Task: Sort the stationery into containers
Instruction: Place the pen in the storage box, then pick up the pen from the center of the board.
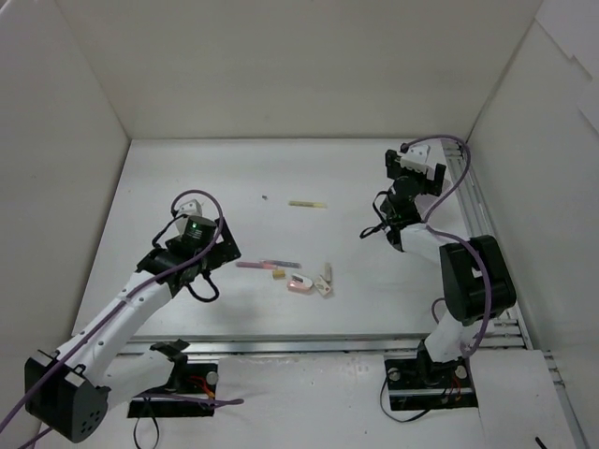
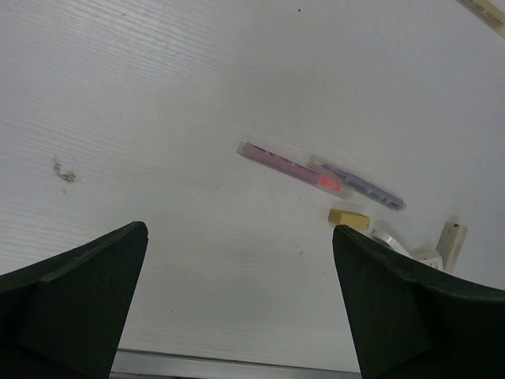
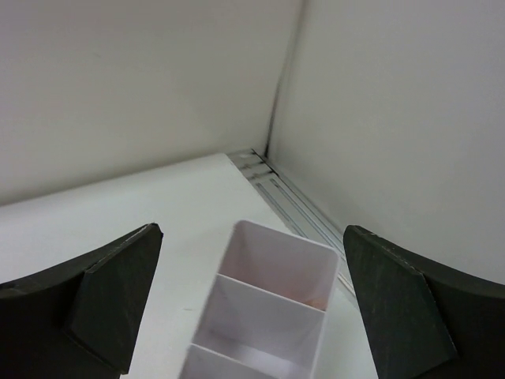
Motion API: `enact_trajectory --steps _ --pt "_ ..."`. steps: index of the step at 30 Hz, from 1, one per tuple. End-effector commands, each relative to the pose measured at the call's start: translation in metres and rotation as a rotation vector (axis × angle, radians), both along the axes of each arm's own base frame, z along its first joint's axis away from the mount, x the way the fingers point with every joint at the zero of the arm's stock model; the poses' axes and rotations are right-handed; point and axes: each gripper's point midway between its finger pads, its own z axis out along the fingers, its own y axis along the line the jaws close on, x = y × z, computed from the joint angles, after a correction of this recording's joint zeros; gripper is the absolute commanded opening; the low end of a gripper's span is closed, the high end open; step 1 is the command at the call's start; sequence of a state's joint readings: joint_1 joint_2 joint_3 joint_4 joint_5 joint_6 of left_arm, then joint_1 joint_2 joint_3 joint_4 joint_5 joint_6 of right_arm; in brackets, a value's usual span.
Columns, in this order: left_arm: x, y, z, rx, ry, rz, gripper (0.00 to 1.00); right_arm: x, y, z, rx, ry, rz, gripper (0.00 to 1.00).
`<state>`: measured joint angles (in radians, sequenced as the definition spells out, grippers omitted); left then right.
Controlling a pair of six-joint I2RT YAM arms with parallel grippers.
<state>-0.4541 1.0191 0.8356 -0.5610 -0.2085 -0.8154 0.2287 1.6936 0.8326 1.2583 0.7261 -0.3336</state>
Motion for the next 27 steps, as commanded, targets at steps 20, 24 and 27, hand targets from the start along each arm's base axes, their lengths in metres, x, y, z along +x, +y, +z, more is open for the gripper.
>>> enact_trajectory --steps 20,24,27 --pt "0.034 -0.067 -0.069 -0.226 0.318 0.324 1.0 -0.043 0.111 0.03 0.565 -0.01 0.428 0.98" --pt "0.029 -0.055 -0.072 -0.243 0.314 0.456 0.99 -0.048 0.102 0.034 0.534 -0.013 0.395 0.98" --pt "0.028 -0.049 -0.071 -0.23 0.314 0.514 0.96 -0.048 0.099 0.037 0.52 -0.011 0.383 0.98"
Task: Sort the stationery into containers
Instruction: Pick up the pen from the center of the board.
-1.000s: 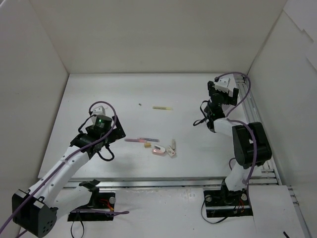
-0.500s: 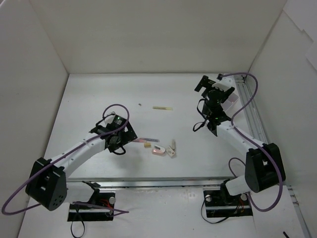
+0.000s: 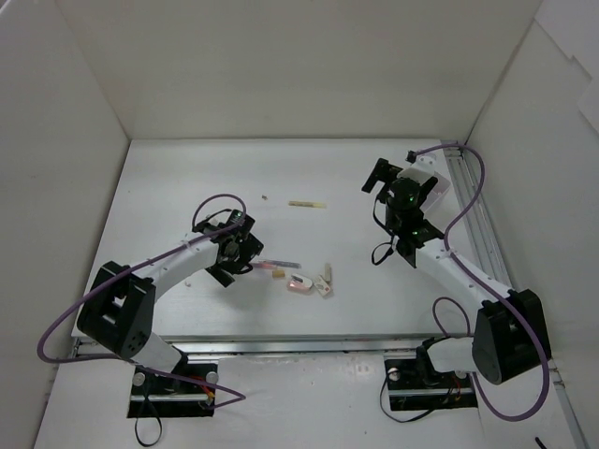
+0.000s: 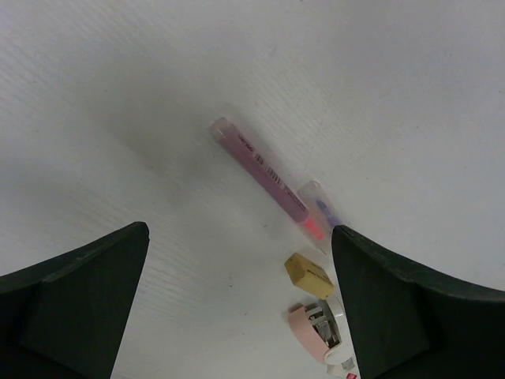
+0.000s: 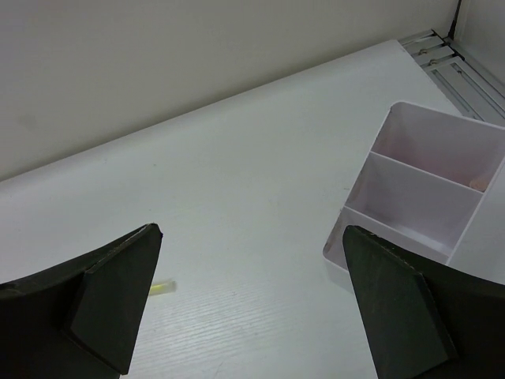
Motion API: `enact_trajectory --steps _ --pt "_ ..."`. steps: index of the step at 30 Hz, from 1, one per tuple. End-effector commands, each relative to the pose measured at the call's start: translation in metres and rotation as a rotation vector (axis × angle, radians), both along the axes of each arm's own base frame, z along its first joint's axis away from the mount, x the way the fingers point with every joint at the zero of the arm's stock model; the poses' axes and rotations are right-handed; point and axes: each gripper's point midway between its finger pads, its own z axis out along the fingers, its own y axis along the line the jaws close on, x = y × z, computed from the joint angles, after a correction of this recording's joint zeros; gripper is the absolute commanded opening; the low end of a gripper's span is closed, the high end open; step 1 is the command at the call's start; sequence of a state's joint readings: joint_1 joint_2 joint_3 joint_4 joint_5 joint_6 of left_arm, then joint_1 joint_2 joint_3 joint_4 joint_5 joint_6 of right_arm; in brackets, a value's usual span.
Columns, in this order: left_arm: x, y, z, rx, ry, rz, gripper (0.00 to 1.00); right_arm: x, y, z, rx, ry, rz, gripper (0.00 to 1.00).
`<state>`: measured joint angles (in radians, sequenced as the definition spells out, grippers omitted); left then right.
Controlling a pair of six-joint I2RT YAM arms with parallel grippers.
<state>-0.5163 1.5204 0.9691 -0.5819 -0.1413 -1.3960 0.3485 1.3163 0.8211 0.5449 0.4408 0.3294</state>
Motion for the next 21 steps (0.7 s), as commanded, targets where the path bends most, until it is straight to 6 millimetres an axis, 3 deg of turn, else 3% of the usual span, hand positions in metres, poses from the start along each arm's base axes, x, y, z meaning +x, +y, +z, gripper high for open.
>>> enact_trajectory --steps 1,9,16,21 --pt "0.007 0.011 0.016 0.003 -0.028 0.156 0.96 -0.002 -0.005 0.031 0.012 -0.075 -0.024 0.98" --pt "0.003 0.016 -0.003 0.03 0.05 0.292 0.88 -0.003 -0.006 0.032 0.001 -0.069 -0.029 0.98" --pt "0.021 0.017 0.007 0.054 0.006 0.322 0.84 -0.004 -0.008 0.033 -0.014 -0.065 -0.03 0.98" --pt "0.034 0.01 0.002 0.063 0.034 0.308 0.68 -0.009 -0.013 0.033 -0.028 -0.065 -0.058 0.98"
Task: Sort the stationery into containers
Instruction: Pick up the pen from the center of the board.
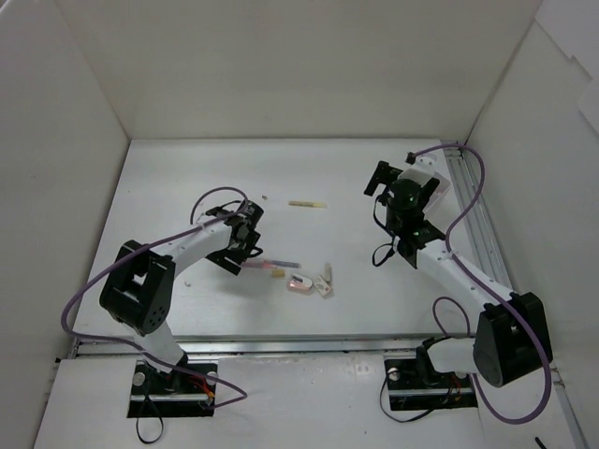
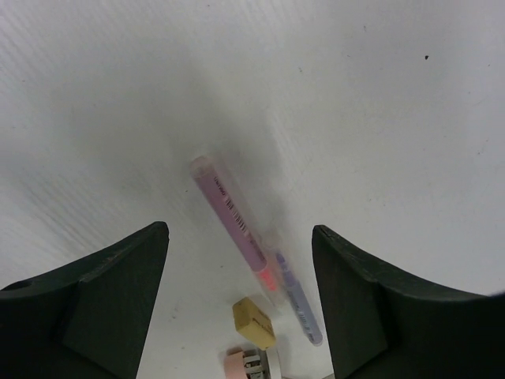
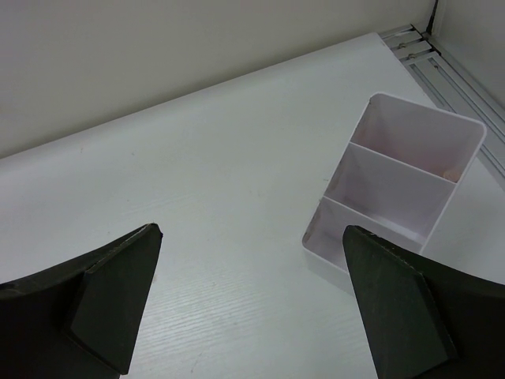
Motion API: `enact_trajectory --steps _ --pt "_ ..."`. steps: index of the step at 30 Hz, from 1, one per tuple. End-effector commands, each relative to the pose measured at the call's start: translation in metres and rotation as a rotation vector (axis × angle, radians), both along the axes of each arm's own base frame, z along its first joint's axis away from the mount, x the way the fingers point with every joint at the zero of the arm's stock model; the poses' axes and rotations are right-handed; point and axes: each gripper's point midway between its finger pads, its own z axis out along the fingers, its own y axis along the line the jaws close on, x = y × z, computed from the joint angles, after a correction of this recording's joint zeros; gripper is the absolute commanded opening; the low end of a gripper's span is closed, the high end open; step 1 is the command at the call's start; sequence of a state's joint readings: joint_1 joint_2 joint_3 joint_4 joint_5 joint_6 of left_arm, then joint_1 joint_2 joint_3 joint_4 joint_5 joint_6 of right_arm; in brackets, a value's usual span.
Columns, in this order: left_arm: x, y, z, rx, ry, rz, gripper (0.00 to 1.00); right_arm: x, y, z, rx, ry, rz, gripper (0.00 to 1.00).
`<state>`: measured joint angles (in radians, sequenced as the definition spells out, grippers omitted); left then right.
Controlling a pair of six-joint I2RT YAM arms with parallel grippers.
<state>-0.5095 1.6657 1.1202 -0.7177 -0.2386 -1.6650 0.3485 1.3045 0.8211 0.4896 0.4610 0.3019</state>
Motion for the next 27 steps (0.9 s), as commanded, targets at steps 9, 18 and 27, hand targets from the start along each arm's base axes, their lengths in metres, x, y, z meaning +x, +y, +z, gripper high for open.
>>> enact_trajectory --steps 9,18,27 --pt "-0.01 -0.004 -0.018 -0.016 0.102 0.018 0.67 -0.011 -0.022 0.042 -0.004 -0.124 -0.117 0.98" --pt "-0.024 0.005 -0.026 0.032 0.153 0.05 0.44 -0.012 -0.026 0.041 -0.006 -0.126 -0.138 0.98" --pt "-0.032 0.018 -0.019 0.084 0.17 0.082 0.06 -0.014 -0.028 0.044 -0.007 -0.135 -0.145 0.98"
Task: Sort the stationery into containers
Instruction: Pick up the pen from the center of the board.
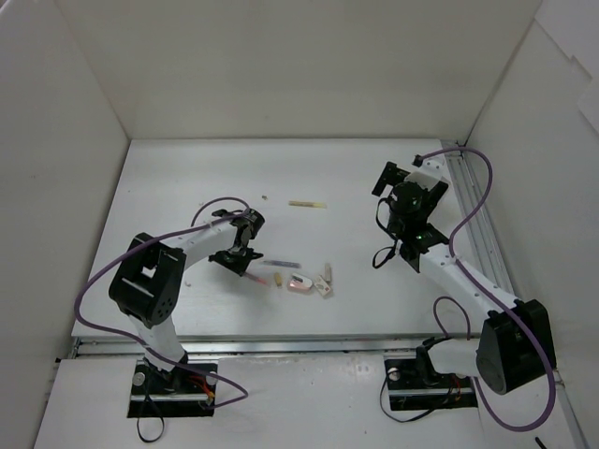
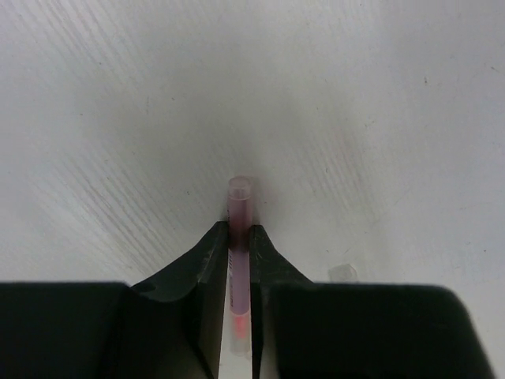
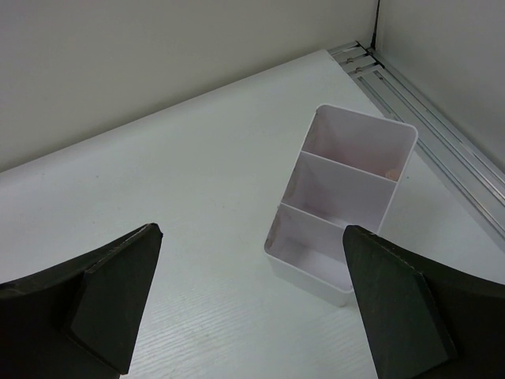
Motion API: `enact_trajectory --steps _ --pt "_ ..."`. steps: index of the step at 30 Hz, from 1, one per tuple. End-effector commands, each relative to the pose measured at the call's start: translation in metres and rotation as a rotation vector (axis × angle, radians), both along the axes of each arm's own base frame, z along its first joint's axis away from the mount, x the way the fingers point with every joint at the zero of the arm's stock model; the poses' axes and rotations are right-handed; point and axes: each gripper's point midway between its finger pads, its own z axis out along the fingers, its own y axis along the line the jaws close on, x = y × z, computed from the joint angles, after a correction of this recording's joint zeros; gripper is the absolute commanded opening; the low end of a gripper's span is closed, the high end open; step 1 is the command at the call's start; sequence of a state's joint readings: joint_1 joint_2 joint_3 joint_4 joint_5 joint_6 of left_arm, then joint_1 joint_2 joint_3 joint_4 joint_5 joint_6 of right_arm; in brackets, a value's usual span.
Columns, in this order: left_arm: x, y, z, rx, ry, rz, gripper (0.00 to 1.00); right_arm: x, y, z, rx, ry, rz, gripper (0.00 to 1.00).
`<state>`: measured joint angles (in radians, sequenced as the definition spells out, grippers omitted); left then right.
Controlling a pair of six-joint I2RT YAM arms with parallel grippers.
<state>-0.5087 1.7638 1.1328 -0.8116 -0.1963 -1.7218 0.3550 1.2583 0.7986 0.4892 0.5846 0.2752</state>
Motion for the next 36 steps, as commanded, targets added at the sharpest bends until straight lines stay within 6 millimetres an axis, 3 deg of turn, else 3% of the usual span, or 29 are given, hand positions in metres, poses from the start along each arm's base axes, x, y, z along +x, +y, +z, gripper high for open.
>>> enact_trajectory --steps 1,5,8,9,14,15,17,18,20,21,23,24,26,27,30,34,35,36 --pt "-0.009 0.014 0.013 0.05 -0.001 0.031 0.03 -0.002 -0.003 0.034 0.029 -0.111 -0.024 0.98" --pt "-0.008 0.021 0.026 0.068 -0.045 0.032 0.0 0.001 0.007 0.036 0.008 -0.112 0.05 0.98" --pt "-0.002 0.03 0.048 0.137 -0.113 0.012 0.0 0.003 0.021 0.038 -0.011 -0.108 0.137 0.98" --pt "0.004 0.036 0.056 0.173 -0.145 -0.012 0.0 0.004 0.031 0.037 -0.012 -0.104 0.2 0.98" --pt "0.032 0.025 0.107 0.217 -0.35 -0.19 0.0 0.002 0.074 0.04 -0.045 -0.106 0.455 0.98" --pt "0.047 0.018 0.126 0.198 -0.447 -0.219 0.0 -0.001 0.085 0.039 -0.037 -0.106 0.522 0.98" --pt "0.055 0.009 0.141 0.235 -0.501 -0.423 0.0 -0.006 0.096 0.04 -0.052 -0.105 0.599 0.98" --pt "0.069 -0.006 0.166 0.191 -0.63 -0.478 0.0 -0.013 0.111 0.043 -0.057 -0.11 0.702 0.98" --pt "0.069 -0.015 0.175 0.225 -0.691 -0.662 0.0 -0.022 0.127 0.041 -0.091 -0.084 0.82 0.98" --pt "0.074 -0.037 0.196 0.155 -0.832 -0.758 0.0 -0.031 0.144 0.039 -0.087 -0.075 0.935 0.98" --pt "0.071 -0.058 0.214 0.169 -0.944 -1.0 0.0 -0.041 0.16 0.029 -0.085 -0.021 1.056 0.98" --pt "0.062 -0.082 0.236 0.09 -1.07 -1.123 0.0 -0.053 0.176 0.027 -0.047 -0.011 1.171 0.98" --pt "0.048 -0.1 0.249 0.075 -1.168 -1.313 0.0 -0.06 0.194 0.024 0.015 0.007 1.28 0.98" --pt "0.039 -0.109 0.257 0.041 -1.234 -1.373 0.0 -0.075 0.209 0.027 0.074 0.008 1.391 0.98" --pt "0.025 -0.118 0.266 0.034 -1.309 -1.465 0.0 -0.092 0.232 0.031 0.124 -0.009 1.537 0.98" --pt "0.007 -0.132 0.277 -0.01 -1.4 -1.596 0.0 -0.107 0.255 0.014 0.1 0.059 1.613 0.98" --pt "0.002 -0.136 0.282 -0.028 -1.431 -1.631 0.99 -0.106 0.259 0.015 0.092 0.061 1.605 0.98" --pt "0.001 -0.136 0.283 -0.031 -1.438 -1.631 0.01 -0.106 0.261 0.014 0.114 0.076 1.602 0.97"
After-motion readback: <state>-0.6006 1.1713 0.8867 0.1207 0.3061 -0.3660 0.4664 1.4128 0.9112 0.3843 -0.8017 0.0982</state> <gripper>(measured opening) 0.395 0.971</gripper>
